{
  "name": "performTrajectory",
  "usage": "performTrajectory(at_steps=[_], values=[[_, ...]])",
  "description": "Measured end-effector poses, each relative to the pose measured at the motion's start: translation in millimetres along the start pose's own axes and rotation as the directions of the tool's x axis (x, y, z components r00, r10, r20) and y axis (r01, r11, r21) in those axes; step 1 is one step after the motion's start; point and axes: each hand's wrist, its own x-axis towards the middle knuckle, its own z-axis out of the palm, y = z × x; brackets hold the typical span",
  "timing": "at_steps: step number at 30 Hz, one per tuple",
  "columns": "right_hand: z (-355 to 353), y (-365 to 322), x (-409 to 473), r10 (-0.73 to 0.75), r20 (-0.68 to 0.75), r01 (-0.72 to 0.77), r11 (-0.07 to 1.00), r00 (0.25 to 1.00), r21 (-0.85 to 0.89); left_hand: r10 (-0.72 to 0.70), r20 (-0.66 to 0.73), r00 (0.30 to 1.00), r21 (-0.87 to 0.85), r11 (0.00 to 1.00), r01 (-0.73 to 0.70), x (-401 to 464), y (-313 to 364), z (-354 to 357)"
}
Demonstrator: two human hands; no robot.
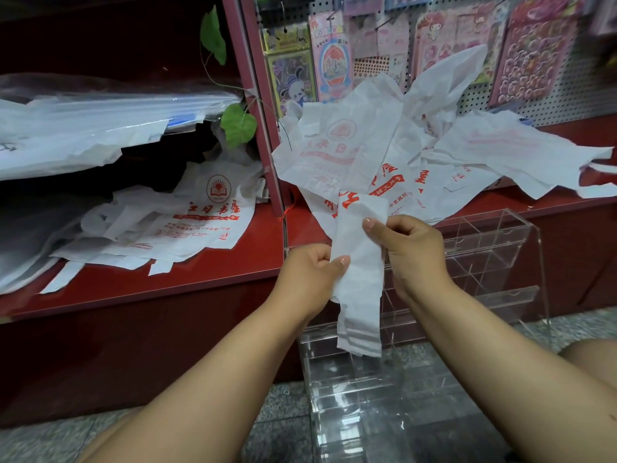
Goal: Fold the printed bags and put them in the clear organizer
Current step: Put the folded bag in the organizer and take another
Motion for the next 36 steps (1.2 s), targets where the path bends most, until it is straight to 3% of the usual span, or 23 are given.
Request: performTrajectory(at_steps=[5, 8, 10, 12, 14, 19, 23, 26, 28, 30, 36], values=[[-3.6, -0.8, 7.2, 0.071, 0.038, -0.071, 0.997, 0.997, 0.002, 0.014, -0.077, 0.997, -0.014, 1.0, -0.016, 4.0, -2.7, -4.7], [-10.1, -4.5, 6.2, 0.22, 0.233, -0.148, 0.945, 0.947, -0.293, 0.097, -0.222, 0.97, -0.064, 0.991, -0.114, 11.8, -0.8, -14.5], [-14.0, -5.6, 0.0, 0.302, 0.41, -0.092, 0.884, 0.86, -0.458, 0.123, -0.289, 0.949, -0.081, 0.985, -0.152, 15.5, 0.1, -21.3], [-14.1, 0.2, -5.9, 0.295, 0.511, 0.003, 0.864, 0.807, -0.504, 0.12, -0.311, 0.943, -0.106, 0.981, -0.16, 15.2, 4.5, -25.5], [-13.5, 7.8, -9.0, 0.253, 0.526, 0.054, 0.865, 0.812, -0.5, 0.099, -0.31, 0.945, -0.145, 0.978, -0.15, 14.8, 6.8, -26.8], [-14.8, 16.7, -7.8, 0.349, 0.497, -0.143, 0.903, 0.795, -0.406, 0.009, -0.222, 0.975, -0.259, 0.964, -0.068, 12.3, 10.2, -22.0], [-16.3, 13.0, -2.8, 0.361, 0.513, -0.313, 0.932, 0.779, -0.18, -0.002, -0.115, 0.993, -0.213, 0.977, -0.022, 8.6, 9.5, -19.2], [-18.8, 5.1, -0.1, 0.375, 0.583, -0.534, 0.836, 0.721, 0.123, 0.025, -0.042, 0.999, -0.157, 0.987, -0.031, 3.2, 9.9, -17.5], [-19.4, 1.6, 2.0, 0.36, 0.546, -0.558, 0.79, 0.757, 0.253, 0.049, -0.006, 0.999, -0.101, 0.994, -0.049, 0.7, 8.3, -15.3], [-18.7, -2.3, 2.8, 0.355, 0.49, -0.512, 0.827, 0.796, 0.232, 0.078, 0.014, 0.997, -0.039, 0.996, -0.077, -0.1, 6.7, -13.6], [-17.7, -2.6, 0.3, 0.325, 0.412, -0.32, 0.944, 0.851, -0.085, 0.095, -0.005, 0.995, 0.14, 0.986, -0.094, 1.4, 5.0, -7.4]])
